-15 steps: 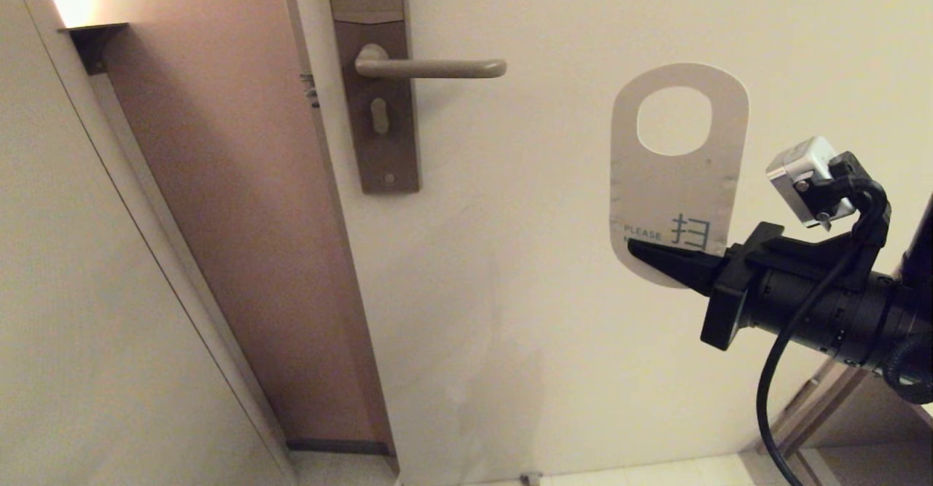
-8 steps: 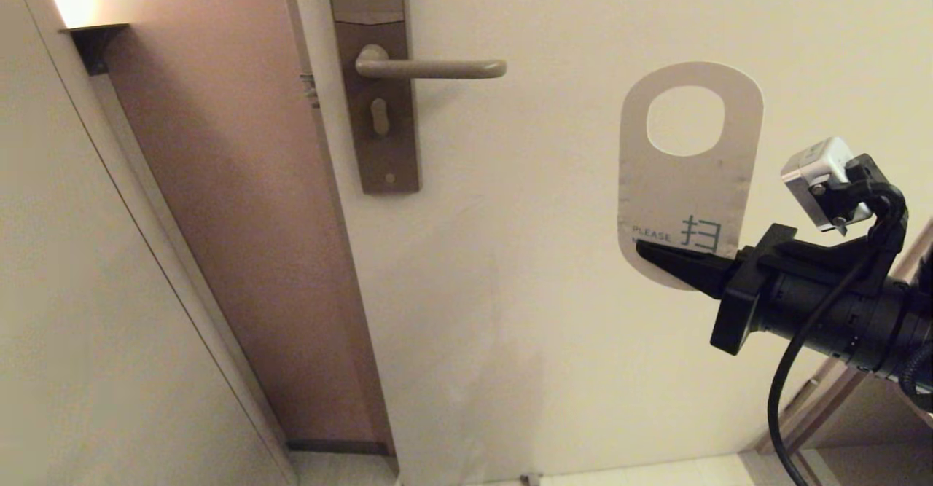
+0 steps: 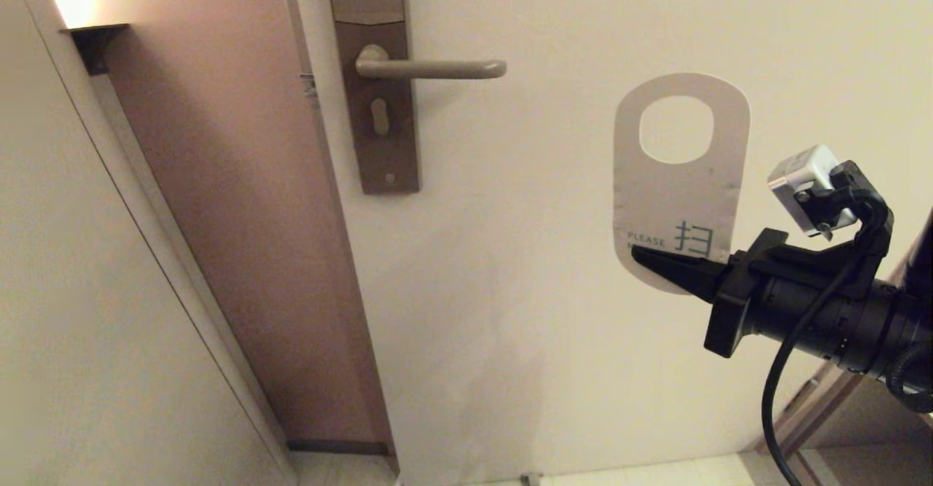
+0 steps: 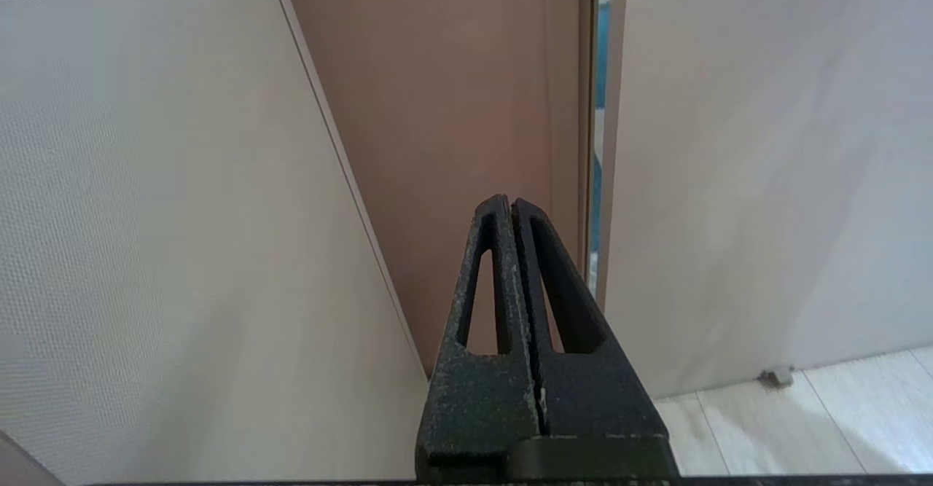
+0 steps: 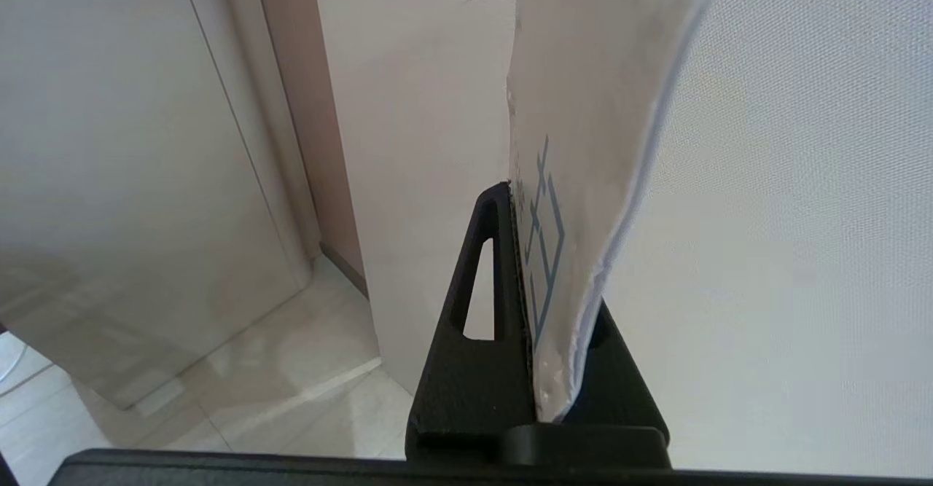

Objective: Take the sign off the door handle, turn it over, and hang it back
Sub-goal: Hang the sign back with the other side facing out

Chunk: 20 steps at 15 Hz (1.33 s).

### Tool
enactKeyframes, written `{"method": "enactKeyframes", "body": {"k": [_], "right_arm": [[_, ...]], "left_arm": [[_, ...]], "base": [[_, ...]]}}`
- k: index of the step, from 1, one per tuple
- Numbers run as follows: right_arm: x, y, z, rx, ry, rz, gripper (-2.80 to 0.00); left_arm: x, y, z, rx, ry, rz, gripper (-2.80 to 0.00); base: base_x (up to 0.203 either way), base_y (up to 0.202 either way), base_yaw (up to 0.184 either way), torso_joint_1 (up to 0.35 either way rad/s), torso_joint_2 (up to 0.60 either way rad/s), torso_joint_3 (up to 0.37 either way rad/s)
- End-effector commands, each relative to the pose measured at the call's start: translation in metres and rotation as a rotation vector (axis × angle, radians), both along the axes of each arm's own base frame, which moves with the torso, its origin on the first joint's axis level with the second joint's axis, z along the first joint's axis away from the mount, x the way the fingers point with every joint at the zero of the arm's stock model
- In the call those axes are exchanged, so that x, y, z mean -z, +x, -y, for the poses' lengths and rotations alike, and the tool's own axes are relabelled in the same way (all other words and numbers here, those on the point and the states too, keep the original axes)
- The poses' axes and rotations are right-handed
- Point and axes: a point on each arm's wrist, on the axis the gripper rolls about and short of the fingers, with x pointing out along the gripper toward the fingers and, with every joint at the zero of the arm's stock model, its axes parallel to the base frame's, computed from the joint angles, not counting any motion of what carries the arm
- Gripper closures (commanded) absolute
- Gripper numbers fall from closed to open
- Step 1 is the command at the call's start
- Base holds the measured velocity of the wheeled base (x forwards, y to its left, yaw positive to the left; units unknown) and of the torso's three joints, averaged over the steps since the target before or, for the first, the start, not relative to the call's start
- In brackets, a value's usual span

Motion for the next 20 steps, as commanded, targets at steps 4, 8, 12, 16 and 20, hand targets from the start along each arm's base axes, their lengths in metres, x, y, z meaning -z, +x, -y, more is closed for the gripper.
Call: {"method": "enactKeyframes", "body": {"k": [4,8,12,16,20], "right_arm": [[-0.003,0.003,0.004,0.024,0.006,0.01,0.0],[-0.003,0.005,0.009,0.049,0.008,0.012,0.0],[-0.002,0.006,0.015,0.129,0.001,0.013,0.0],[0.0,0.008,0.017,0.195,-0.008,0.007,0.0],[-0.013,0.024,0.01,0.218,0.006,0.039,0.0]], "left_arm": [[0.0,-0.001,0.0,-0.01,-0.052,0.011,0.0],[0.0,-0.001,0.0,-0.017,-0.077,0.011,0.0],[0.0,-0.001,0.0,-0.016,-0.077,0.013,0.0],[0.0,-0.001,0.0,-0.016,-0.077,0.012,0.0],[0.0,-0.001,0.0,-0.017,-0.077,0.012,0.0]], "base": [[0.0,0.0,0.0,0.0,0.0,0.0],[0.0,0.0,0.0,0.0,0.0,0.0],[0.0,0.0,0.0,0.0,0.0,0.0],[0.0,0.0,0.0,0.0,0.0,0.0],[0.0,0.0,0.0,0.0,0.0,0.0]]}}
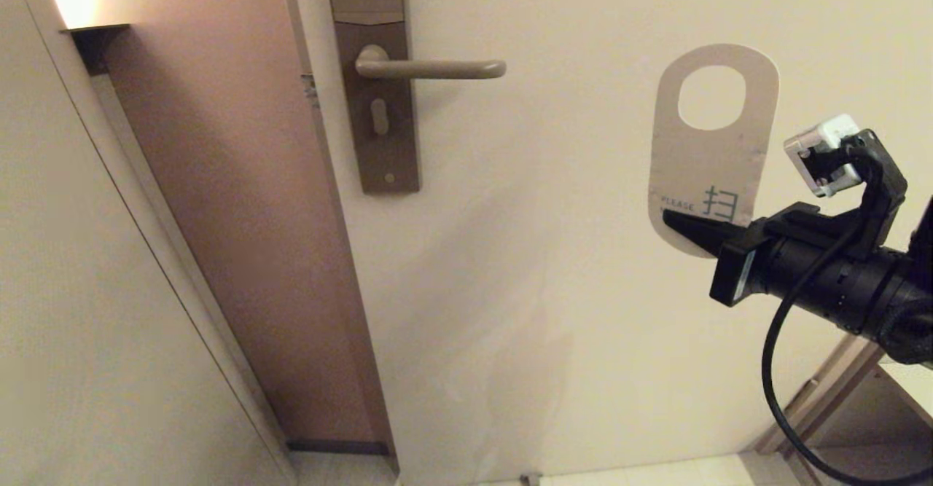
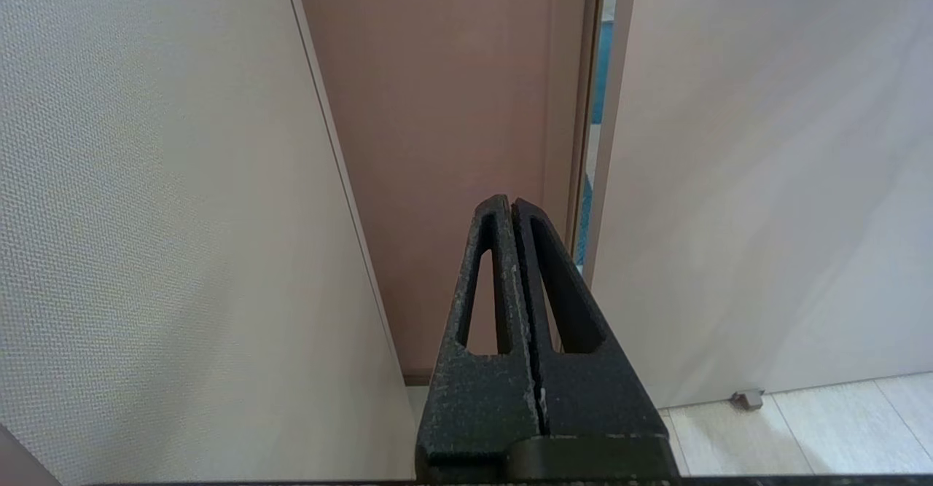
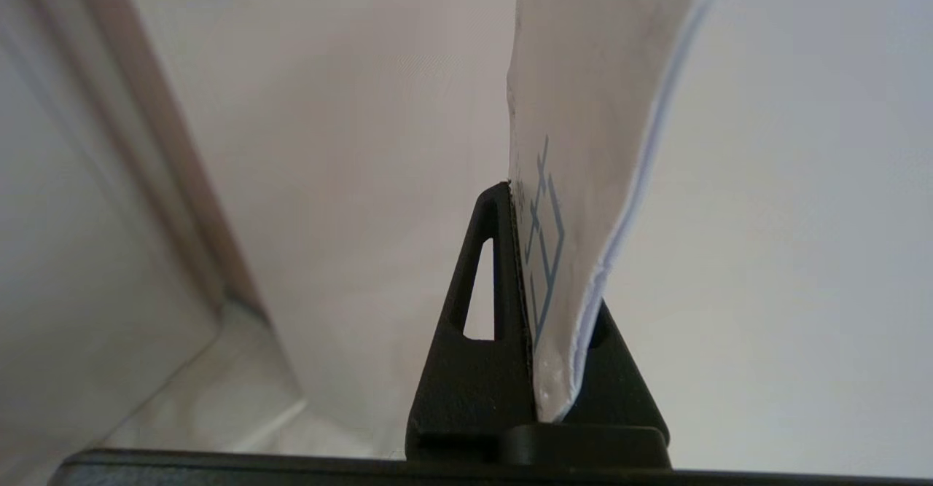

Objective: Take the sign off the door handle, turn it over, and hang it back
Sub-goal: Hang the sign back with the other side facing out

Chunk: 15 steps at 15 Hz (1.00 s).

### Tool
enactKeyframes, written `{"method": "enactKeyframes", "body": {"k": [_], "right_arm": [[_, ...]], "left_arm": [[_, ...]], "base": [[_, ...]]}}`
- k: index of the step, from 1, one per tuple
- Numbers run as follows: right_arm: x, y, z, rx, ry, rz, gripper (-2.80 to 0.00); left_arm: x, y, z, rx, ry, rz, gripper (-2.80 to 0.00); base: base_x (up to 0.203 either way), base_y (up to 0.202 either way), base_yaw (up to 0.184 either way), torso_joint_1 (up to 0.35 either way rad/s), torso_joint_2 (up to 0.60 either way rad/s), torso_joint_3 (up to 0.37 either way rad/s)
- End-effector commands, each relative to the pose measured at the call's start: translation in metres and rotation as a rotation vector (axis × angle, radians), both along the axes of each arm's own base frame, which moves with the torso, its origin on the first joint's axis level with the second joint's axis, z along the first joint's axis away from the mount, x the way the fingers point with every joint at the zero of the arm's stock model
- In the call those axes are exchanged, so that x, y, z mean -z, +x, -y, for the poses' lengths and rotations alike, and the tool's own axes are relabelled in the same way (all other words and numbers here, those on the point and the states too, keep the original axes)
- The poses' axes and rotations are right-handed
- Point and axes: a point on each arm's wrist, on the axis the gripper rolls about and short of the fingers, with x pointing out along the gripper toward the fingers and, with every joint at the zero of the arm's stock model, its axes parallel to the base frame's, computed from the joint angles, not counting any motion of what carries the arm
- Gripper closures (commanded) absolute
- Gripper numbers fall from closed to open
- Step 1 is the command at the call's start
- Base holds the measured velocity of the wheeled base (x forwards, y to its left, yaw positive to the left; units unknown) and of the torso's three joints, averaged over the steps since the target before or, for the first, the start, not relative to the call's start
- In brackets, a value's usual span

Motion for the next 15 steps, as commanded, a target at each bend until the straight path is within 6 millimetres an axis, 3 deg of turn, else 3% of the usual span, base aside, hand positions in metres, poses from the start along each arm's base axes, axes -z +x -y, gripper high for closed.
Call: {"method": "enactKeyframes", "body": {"k": [1,6,10,15], "right_arm": [[-0.004,0.011,-0.006,-0.003,0.0,0.01,0.0],[-0.01,0.029,-0.021,-0.025,-0.063,0.06,0.0],[-0.014,0.041,-0.033,0.085,-0.097,0.03,0.0],[-0.021,0.043,-0.065,0.129,-0.148,-0.025,0.0]], "left_arm": [[0.0,0.0,0.0,0.001,0.0,-0.001,0.0],[0.0,0.0,0.0,-0.001,0.0,-0.001,0.0],[0.0,0.0,0.0,-0.001,0.0,-0.001,0.0],[0.0,0.0,0.0,-0.001,0.0,-0.001,0.0]], "base": [[0.0,0.0,0.0,0.0,0.0,0.0],[0.0,0.0,0.0,0.0,0.0,0.0],[0.0,0.0,0.0,0.0,0.0,0.0],[0.0,0.0,0.0,0.0,0.0,0.0]]}}
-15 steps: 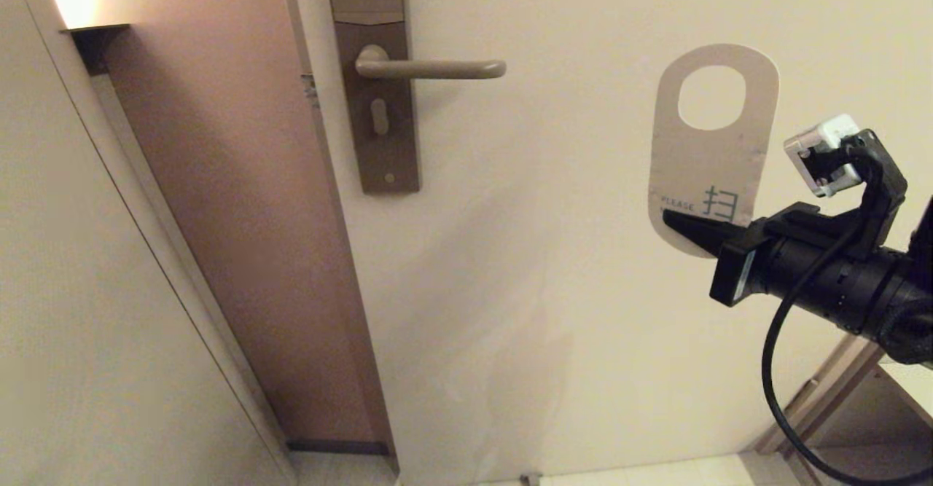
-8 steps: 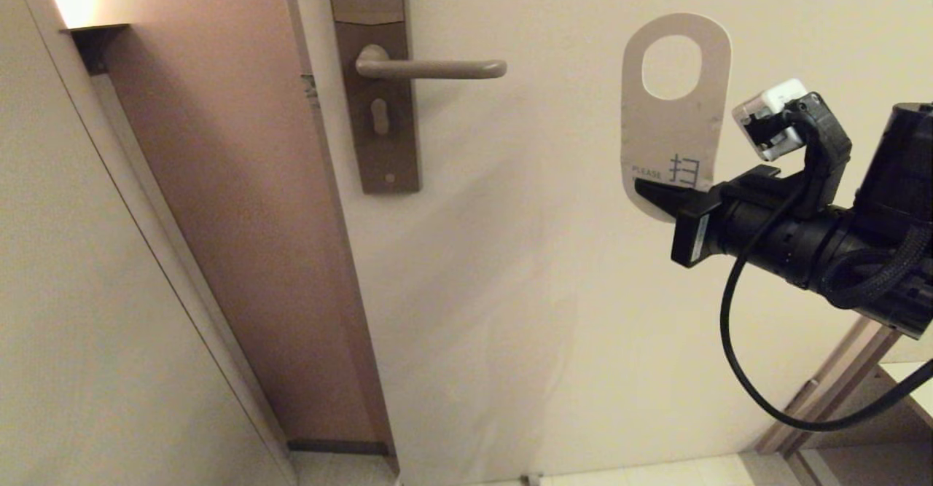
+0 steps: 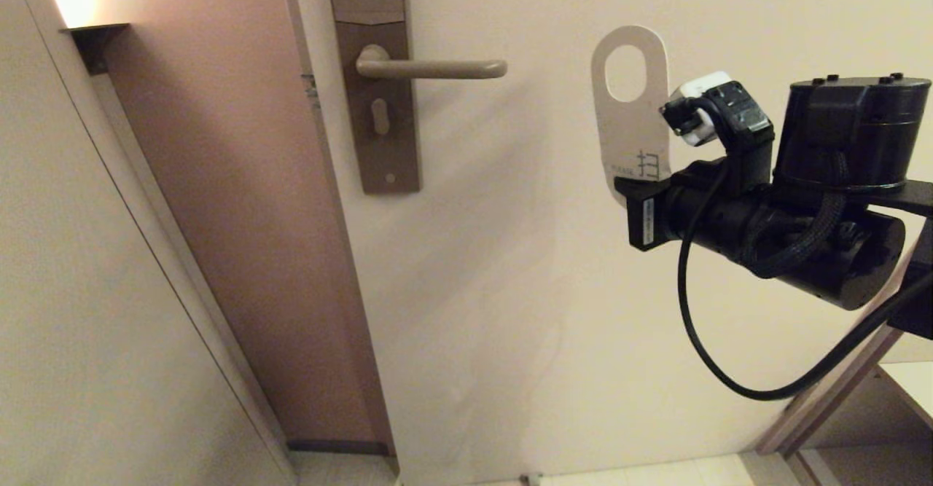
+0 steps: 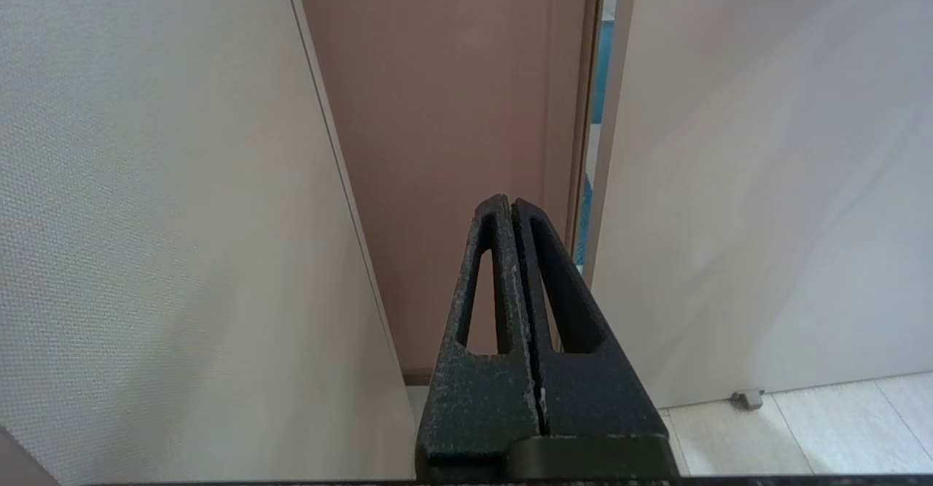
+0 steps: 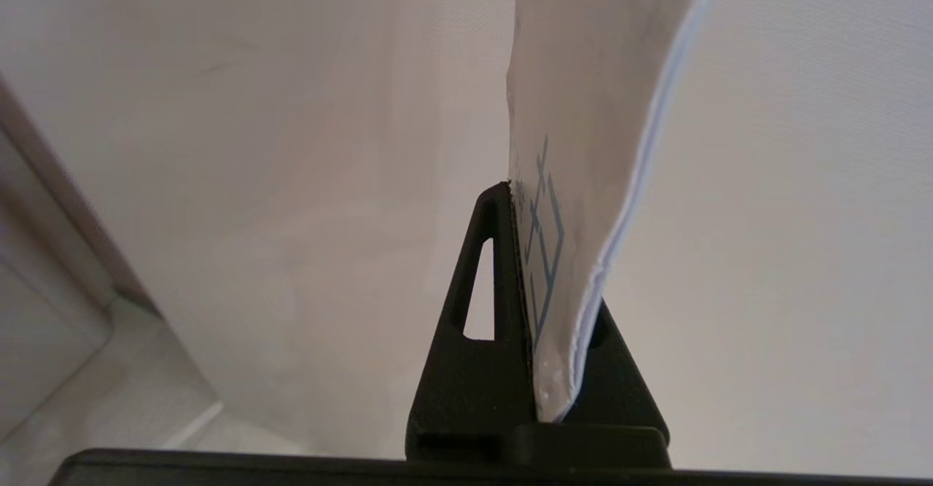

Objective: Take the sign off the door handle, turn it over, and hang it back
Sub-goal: Hang the sign back with the other side facing out

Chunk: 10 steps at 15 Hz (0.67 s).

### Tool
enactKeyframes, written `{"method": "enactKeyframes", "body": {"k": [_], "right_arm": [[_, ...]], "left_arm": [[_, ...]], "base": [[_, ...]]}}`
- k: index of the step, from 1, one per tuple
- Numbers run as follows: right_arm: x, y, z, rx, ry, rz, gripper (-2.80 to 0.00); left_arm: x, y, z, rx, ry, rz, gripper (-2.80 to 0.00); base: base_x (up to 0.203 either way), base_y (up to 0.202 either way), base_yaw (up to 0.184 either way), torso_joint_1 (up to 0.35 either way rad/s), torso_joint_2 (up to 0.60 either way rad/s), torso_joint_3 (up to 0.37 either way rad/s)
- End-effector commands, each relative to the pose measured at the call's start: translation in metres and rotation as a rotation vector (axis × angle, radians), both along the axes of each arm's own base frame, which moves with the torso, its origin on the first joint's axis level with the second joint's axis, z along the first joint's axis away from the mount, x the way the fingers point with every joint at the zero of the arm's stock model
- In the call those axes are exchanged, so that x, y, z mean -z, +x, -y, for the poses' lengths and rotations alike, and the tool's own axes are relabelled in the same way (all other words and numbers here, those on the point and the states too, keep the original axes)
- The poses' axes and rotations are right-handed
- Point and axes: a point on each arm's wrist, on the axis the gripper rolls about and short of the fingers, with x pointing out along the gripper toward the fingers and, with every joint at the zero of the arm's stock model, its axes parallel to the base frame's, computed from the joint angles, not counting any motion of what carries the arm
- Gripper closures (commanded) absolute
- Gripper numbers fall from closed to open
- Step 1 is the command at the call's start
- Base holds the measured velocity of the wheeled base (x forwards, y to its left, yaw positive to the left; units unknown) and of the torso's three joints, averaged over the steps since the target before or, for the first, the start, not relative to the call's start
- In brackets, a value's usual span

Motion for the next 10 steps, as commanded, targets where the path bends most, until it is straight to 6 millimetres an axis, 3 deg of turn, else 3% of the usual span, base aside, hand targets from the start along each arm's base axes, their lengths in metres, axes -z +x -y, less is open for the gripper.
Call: {"method": "enactKeyframes", "body": {"k": [1,10], "right_arm": [[0.0,0.002,-0.014,-0.014,-0.009,-0.006,0.0],[-0.007,-0.003,-0.034,0.067,0.096,-0.107,0.0]], "left_arm": [[0.0,0.0,0.0,0.0,0.001,-0.001,0.0],[0.0,0.0,0.0,0.0,0.001,-0.001,0.0]], "base": [[0.0,0.0,0.0,0.0,0.0,0.0],[0.0,0.0,0.0,0.0,0.0,0.0]]}}
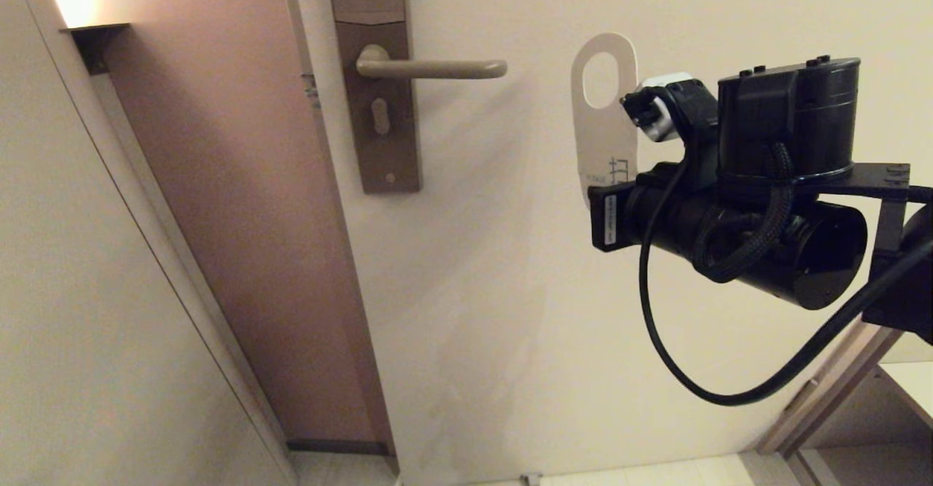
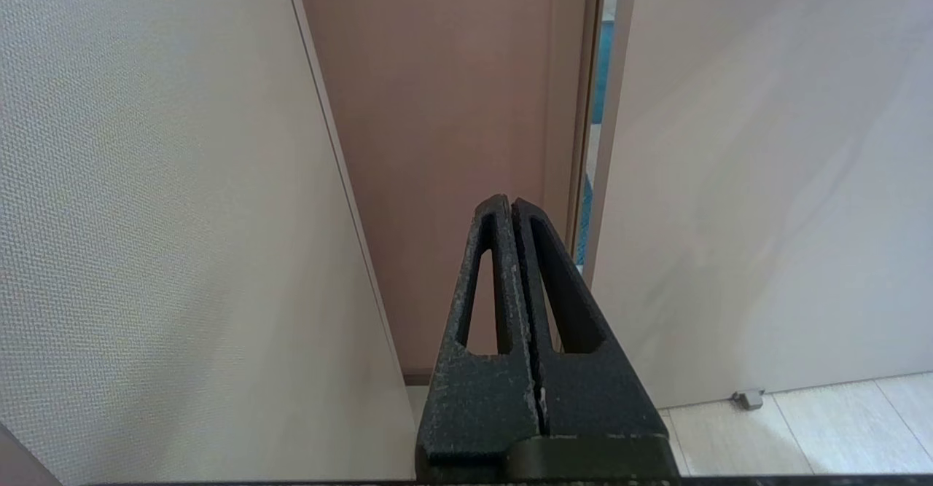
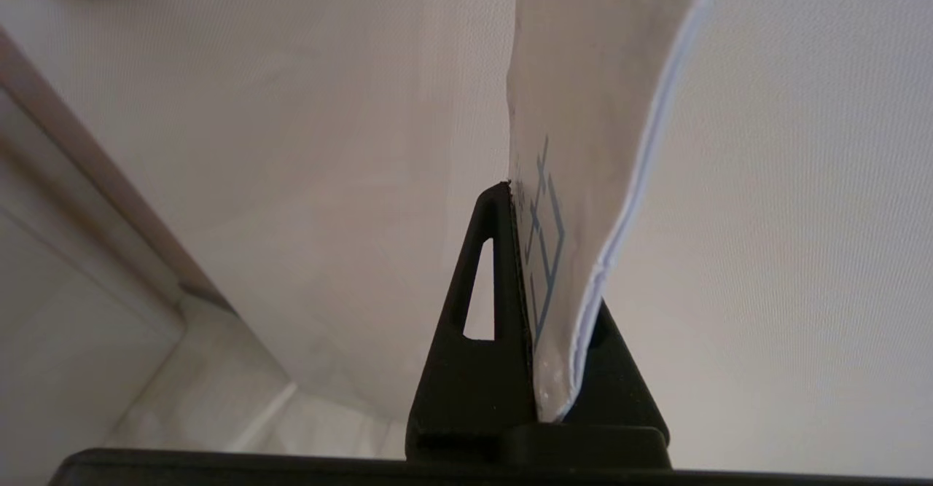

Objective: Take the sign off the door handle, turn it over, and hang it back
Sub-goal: Hang the sign back with the other side facing out

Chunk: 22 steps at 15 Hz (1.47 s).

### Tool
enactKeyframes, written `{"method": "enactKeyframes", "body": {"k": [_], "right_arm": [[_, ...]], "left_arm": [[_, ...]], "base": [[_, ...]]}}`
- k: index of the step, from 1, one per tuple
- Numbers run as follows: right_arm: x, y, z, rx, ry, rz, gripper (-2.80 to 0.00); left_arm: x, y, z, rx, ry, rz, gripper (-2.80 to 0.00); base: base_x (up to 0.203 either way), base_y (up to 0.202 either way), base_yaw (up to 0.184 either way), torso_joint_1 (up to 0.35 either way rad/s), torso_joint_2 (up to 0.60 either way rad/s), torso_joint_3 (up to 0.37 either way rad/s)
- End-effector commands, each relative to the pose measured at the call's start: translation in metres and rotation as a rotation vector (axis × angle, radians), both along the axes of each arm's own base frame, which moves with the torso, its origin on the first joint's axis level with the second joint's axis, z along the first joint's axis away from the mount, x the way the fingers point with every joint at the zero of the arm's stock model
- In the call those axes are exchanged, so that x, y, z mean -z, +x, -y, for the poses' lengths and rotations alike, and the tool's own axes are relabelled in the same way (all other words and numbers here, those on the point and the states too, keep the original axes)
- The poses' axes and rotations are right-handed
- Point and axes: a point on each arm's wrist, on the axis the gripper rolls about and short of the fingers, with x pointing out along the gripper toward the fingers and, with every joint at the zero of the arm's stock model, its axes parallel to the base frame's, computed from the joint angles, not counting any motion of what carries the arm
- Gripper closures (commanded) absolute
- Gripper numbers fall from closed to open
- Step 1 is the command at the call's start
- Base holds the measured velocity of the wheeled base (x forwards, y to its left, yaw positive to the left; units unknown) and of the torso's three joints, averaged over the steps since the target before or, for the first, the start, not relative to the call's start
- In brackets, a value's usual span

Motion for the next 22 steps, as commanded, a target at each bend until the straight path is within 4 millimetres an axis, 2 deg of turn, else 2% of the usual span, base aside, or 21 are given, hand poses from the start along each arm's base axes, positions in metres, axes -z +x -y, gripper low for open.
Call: {"method": "enactKeyframes", "body": {"k": [1,8,14,22], "right_arm": [[0.0,0.003,-0.007,-0.003,0.001,0.002,0.0],[-0.005,0.007,-0.045,0.03,0.011,0.053,0.0],[-0.009,0.014,-0.059,0.048,0.05,0.102,0.0],[-0.003,0.014,-0.081,0.016,0.07,0.127,0.0]], "left_arm": [[0.0,0.0,0.0,0.0,0.0,0.0,0.0],[0.0,0.0,0.0,0.0,0.0,-0.001,0.0],[0.0,0.0,0.0,0.0,0.0,0.0,0.0],[0.0,0.0,0.0,0.001,0.0,-0.001,0.0]], "base": [[0.0,0.0,0.0,0.0,0.0,0.0],[0.0,0.0,0.0,0.0,0.0,0.0],[0.0,0.0,0.0,0.0,0.0,0.0],[0.0,0.0,0.0,0.0,0.0,0.0]]}}
